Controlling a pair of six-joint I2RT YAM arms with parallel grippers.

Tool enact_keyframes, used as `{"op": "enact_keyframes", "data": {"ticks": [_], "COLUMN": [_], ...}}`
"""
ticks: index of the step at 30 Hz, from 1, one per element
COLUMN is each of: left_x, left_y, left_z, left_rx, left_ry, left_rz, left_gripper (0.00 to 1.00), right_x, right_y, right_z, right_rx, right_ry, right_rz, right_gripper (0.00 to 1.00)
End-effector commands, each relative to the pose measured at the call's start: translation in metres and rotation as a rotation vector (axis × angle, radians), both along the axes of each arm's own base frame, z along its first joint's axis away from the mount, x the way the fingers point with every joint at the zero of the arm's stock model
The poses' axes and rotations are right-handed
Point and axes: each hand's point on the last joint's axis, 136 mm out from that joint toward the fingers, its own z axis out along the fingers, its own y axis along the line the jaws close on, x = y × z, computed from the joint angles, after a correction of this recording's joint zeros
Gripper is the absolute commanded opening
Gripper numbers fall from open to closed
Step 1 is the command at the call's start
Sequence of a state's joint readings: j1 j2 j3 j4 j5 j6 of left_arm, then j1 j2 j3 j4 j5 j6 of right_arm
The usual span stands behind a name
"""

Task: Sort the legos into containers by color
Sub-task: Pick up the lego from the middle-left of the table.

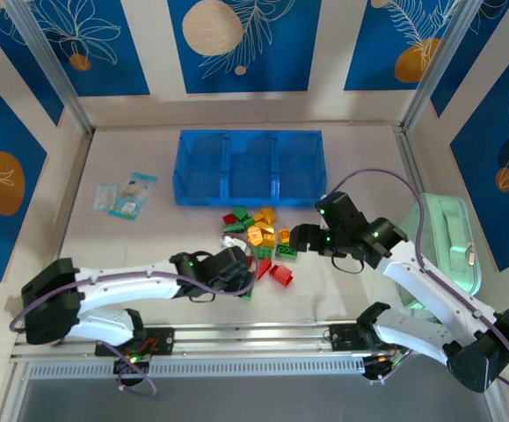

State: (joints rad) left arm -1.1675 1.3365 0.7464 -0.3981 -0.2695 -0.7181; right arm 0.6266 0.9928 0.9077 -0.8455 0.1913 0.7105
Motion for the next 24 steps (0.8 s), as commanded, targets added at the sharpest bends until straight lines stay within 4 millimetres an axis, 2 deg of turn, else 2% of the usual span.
{"op": "enact_keyframes", "data": {"ticks": [1, 7, 14, 19, 21, 24], "left_x": [-0.003, -0.009, -0.016, -0.02, -0.022, -0.023], "left_y": [-0.014, -0.021, -0.029, -0.025, -0.026, -0.024], "left_z": [-0.004, -0.027, -0.043, -0.052, -0.056, -0.059], "left_rx": [0.009, 0.097, 0.128, 0.128, 0.126, 0.14], "left_ry": [0.025, 0.092, 0.142, 0.158, 0.168, 0.177], "left_rz": [0.007, 0.014, 0.024, 0.041, 0.037, 0.042], "left_gripper": [0.79, 0.77, 0.72, 0.64, 0.6, 0.41], "right_x": [0.003, 0.016, 0.022, 0.023, 0.023, 0.023], "right_y": [-0.001, -0.001, 0.0, -0.002, -0.002, -0.002], "right_z": [-0.015, -0.032, -0.032, -0.032, -0.033, -0.033], "right_rx": [-0.001, -0.013, 0.014, 0.023, 0.029, 0.04], "right_ry": [0.027, 0.058, 0.047, 0.037, 0.036, 0.033], "right_rz": [0.002, -0.004, -0.015, -0.033, -0.04, -0.049], "right_gripper": [0.79, 0.74, 0.72, 0.71, 0.7, 0.68]}}
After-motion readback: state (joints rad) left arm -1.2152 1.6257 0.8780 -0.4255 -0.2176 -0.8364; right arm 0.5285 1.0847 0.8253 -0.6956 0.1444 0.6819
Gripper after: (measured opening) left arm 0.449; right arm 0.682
